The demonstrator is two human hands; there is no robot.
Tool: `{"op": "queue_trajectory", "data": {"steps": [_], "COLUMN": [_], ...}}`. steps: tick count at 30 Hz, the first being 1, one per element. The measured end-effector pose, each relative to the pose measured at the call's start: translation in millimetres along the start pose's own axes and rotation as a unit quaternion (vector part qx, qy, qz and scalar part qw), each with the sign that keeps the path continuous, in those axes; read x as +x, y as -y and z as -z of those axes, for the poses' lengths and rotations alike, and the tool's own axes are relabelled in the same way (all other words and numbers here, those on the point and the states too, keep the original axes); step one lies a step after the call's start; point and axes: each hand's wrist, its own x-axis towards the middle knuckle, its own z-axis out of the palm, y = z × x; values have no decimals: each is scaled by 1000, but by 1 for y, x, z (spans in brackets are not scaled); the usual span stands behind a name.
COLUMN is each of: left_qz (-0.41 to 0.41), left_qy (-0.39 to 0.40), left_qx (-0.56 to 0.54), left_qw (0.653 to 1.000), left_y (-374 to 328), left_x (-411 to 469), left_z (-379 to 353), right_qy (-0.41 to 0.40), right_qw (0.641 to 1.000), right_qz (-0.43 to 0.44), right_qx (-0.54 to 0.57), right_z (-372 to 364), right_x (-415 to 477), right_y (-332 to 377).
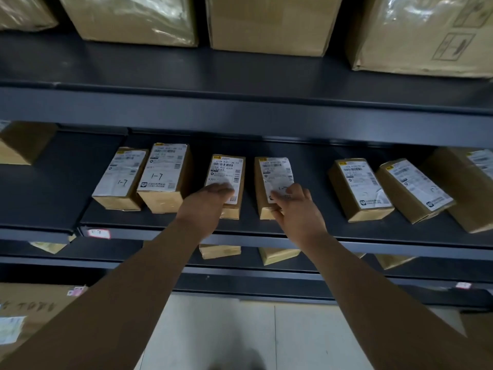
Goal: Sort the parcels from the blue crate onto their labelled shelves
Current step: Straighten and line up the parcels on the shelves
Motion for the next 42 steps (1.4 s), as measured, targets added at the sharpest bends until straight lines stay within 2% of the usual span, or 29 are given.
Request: {"op": "queue_trajectory", "data": {"steps": [7, 12, 20, 23, 26, 34, 42], "left_qz": [2, -13, -28, -21, -15, -34, -32], "left_qy": [-3, -3, 1, 21, 1, -46, -21], "left_qx": [-18, 9, 55, 44, 26, 1, -24], "left_qw": [1000, 1000, 998, 999, 1000, 998, 999], "left_y": [17, 17, 17, 13, 4, -82, -213], "left_x": [-6, -5, -3, 0, 0, 19, 59], "left_z": [5, 3, 1, 7, 17, 37, 7], "right_qy": [1, -6, -9, -25, -42, -101, -66], "right_qw": [1000, 999, 999, 999, 999, 994, 994], "right_qz": [-23, -39, -45, -36, -28, -46, -74], "right_qx": [-22, -3, -5, -14, -8, -3, -55], "right_z": [-8, -12, -10, -5, 3, 30, 54], "right_x": [0, -2, -3, -5, -12, -41, -71], "right_y": [32, 43, 47, 45, 36, -53, -193]}}
